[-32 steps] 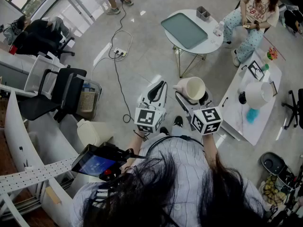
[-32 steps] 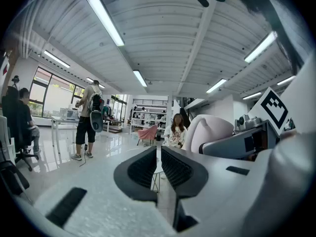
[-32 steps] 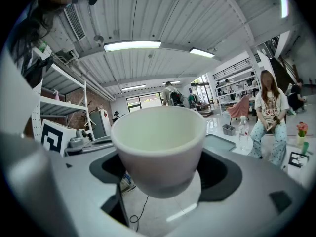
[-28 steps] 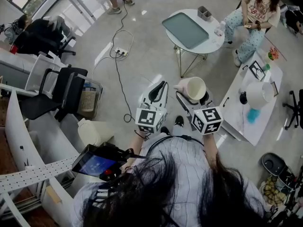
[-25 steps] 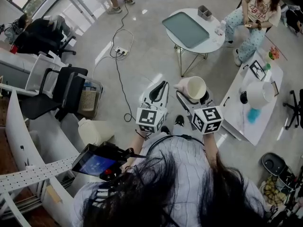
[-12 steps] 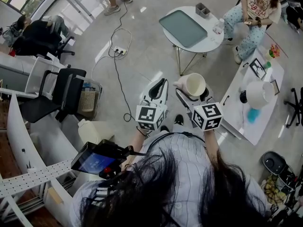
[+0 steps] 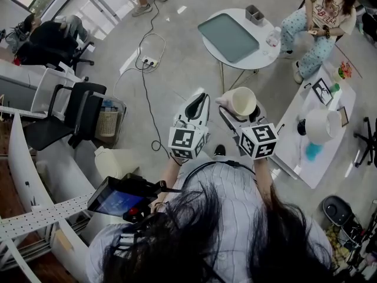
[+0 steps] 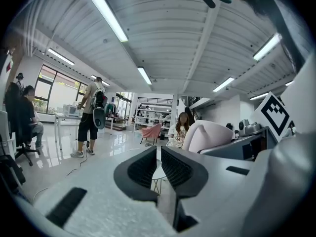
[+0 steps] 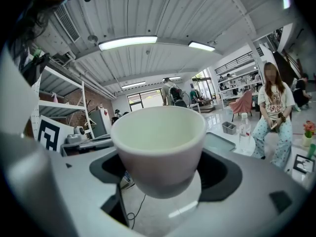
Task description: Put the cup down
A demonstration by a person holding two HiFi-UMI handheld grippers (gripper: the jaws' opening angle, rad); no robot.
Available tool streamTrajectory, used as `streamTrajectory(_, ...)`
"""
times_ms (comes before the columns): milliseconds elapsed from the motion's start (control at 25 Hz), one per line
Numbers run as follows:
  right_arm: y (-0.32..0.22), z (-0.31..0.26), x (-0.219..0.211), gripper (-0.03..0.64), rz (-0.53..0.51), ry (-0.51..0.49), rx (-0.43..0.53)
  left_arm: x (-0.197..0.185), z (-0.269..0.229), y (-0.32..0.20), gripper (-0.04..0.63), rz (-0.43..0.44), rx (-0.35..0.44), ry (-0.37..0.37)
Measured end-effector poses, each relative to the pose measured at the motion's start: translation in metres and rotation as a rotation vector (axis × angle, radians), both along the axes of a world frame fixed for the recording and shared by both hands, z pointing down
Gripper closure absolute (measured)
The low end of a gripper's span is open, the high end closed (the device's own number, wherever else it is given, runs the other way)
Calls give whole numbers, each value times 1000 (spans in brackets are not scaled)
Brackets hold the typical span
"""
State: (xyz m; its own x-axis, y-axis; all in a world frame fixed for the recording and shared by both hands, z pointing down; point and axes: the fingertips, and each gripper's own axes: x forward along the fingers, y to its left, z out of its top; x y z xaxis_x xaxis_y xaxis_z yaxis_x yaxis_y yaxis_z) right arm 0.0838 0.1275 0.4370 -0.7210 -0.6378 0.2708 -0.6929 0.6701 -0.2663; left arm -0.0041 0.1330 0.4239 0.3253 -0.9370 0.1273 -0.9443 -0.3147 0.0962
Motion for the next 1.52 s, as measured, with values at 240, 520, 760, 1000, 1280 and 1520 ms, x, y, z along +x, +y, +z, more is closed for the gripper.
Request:
streamTrajectory(240,-14,6,1,204,-13,0,-14,2,6,-10,557,-12,-17,-1)
streamTrajectory(520,-30,13,-6,204,-17,-1,-36,-8,11,-22,557,-24,-37,-3)
streamTrajectory(760,-63,23,-20,204,1,-6,-60,-24,19,-57,557,-10,-53,-19)
streamTrajectory(1000,-113,27,-45,204,31,-1,-74,-46,23,-112,557,37,-55,-7)
streamTrajectory(1280,-170,27,-72,204,79,20,-95,-71,9,-186,557,105,-30,10)
streamTrajectory(1520,-217,27,-95,204,140,16,-111,-94,9,-236,557,163,-39,19)
